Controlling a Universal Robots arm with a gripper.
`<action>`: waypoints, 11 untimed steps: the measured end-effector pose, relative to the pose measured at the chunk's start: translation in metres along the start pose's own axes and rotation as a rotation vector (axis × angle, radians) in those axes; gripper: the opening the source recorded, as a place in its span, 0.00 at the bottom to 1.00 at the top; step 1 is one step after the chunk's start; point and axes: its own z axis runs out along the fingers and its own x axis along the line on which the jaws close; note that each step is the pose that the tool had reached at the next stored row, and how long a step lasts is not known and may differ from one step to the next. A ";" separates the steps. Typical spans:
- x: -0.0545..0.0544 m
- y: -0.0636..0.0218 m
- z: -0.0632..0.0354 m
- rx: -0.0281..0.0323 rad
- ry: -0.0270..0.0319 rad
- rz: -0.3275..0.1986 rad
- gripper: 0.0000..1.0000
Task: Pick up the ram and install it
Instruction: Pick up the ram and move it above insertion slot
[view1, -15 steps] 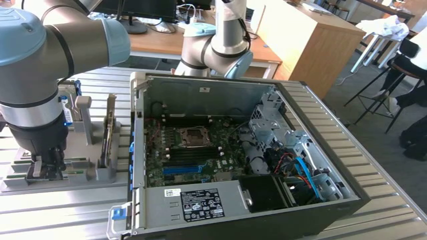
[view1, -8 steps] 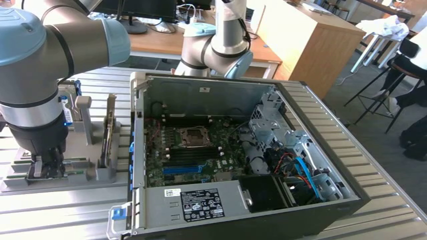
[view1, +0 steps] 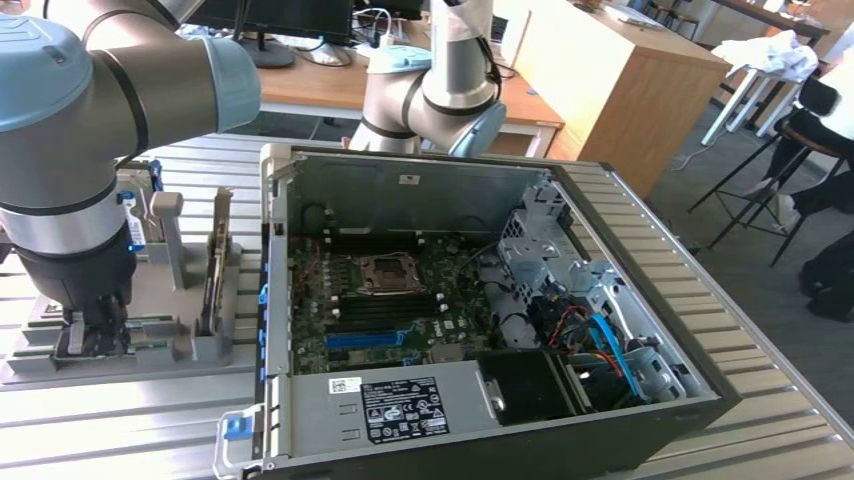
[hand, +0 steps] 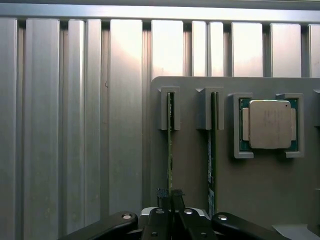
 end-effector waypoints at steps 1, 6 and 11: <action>0.000 0.0000 0.0000 0.0000 0.0002 0.000 0.14; -0.002 0.0002 0.0000 -0.0001 0.0013 0.000 0.14; -0.003 0.0002 0.0000 -0.0001 0.0038 0.000 0.14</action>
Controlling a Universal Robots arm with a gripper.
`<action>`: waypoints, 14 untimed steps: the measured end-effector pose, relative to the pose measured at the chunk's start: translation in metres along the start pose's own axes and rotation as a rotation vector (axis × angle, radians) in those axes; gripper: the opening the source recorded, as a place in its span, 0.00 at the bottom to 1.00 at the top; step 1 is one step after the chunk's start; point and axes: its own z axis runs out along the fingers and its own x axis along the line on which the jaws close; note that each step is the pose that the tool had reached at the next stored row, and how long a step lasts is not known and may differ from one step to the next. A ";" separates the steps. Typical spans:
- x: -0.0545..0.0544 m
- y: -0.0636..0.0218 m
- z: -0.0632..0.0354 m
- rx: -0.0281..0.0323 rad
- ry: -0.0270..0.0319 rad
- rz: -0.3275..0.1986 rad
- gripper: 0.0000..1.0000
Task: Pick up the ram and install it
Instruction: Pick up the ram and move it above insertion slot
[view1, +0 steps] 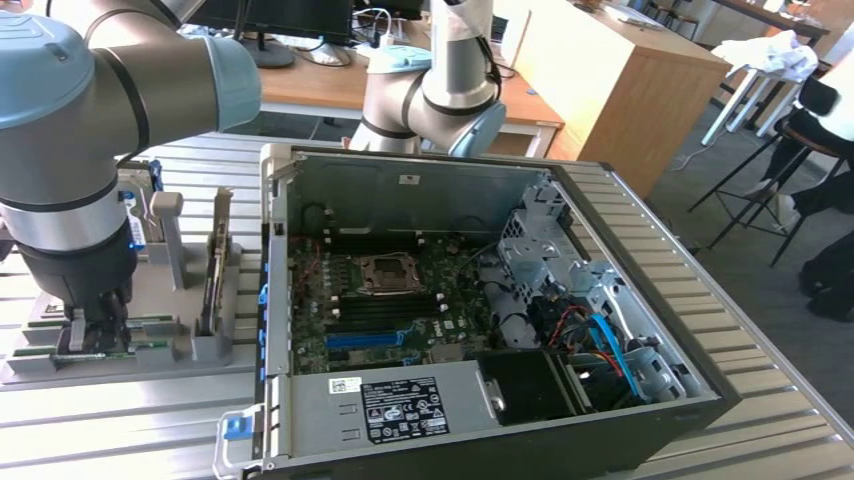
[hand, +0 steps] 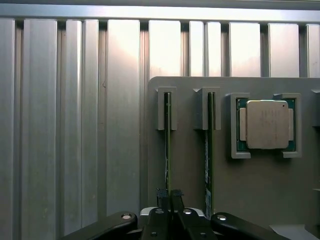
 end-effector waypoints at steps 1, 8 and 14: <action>0.000 0.0000 0.0000 0.0000 0.0001 0.000 0.14; 0.000 0.0000 -0.0014 0.0001 0.0004 0.000 0.14; 0.000 0.0001 -0.0016 -0.0001 0.0006 0.000 0.14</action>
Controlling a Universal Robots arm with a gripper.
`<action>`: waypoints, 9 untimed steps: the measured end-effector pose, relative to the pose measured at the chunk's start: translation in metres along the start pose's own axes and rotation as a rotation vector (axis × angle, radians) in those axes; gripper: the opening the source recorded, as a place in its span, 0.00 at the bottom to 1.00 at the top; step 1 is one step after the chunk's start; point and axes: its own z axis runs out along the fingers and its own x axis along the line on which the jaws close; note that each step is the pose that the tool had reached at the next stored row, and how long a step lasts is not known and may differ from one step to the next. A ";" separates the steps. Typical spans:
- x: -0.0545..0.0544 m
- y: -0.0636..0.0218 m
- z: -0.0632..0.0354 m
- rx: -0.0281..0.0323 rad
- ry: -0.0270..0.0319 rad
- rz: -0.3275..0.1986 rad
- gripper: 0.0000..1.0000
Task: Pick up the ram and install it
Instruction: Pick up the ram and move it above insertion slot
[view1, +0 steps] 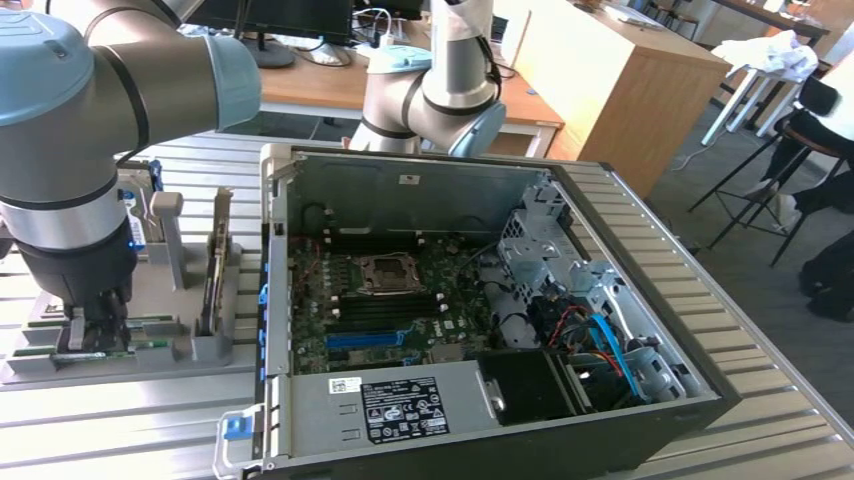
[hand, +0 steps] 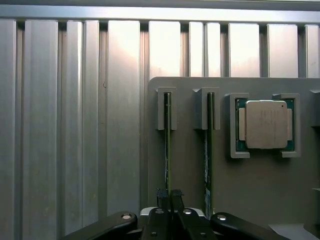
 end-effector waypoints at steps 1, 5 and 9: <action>0.000 0.0000 0.0003 0.0000 0.0000 0.000 0.14; 0.000 0.0000 0.0016 0.0000 0.0000 0.000 0.14; 0.000 -0.0001 0.0018 0.0002 -0.0001 0.000 0.14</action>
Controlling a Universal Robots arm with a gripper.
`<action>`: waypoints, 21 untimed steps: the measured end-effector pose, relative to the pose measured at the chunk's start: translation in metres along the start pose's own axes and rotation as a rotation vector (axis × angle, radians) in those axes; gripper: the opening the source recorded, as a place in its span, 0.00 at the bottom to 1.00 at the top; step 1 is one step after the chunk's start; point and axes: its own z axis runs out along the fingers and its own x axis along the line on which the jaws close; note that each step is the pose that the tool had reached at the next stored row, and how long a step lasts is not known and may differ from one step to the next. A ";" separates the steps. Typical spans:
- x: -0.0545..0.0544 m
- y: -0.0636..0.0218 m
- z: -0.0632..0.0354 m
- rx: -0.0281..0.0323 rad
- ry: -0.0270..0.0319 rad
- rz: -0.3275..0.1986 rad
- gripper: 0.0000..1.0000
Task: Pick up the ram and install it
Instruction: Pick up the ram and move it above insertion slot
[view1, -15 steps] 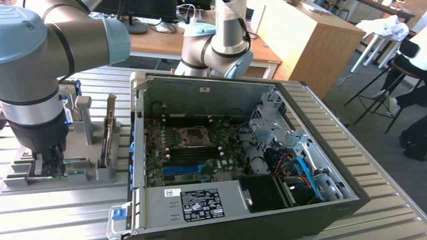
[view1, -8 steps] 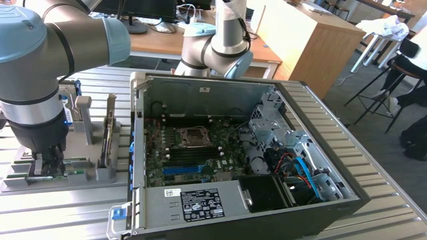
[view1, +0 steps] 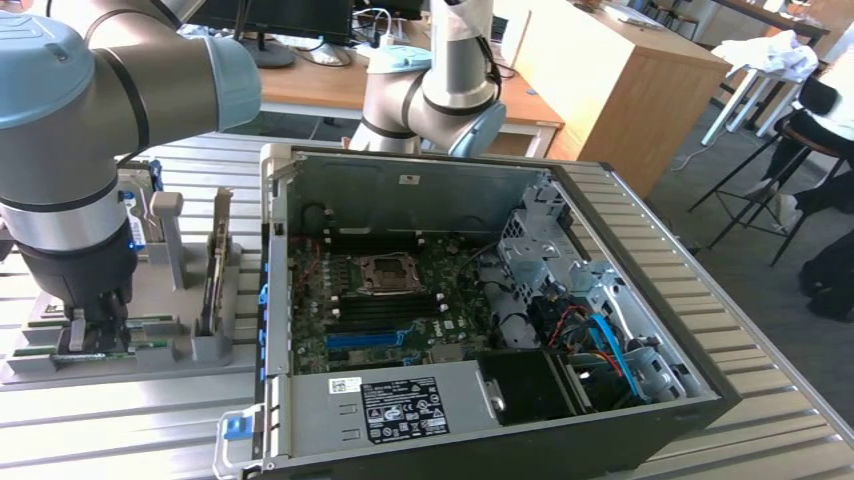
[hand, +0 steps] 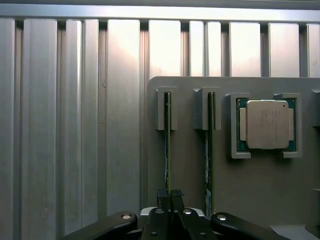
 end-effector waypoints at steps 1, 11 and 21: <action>0.000 0.0000 0.0000 0.0000 0.0000 0.000 0.14; 0.000 -0.0001 0.0001 -0.0003 0.0024 0.000 0.12; 0.000 0.0000 -0.0042 -0.0040 0.0074 0.000 0.12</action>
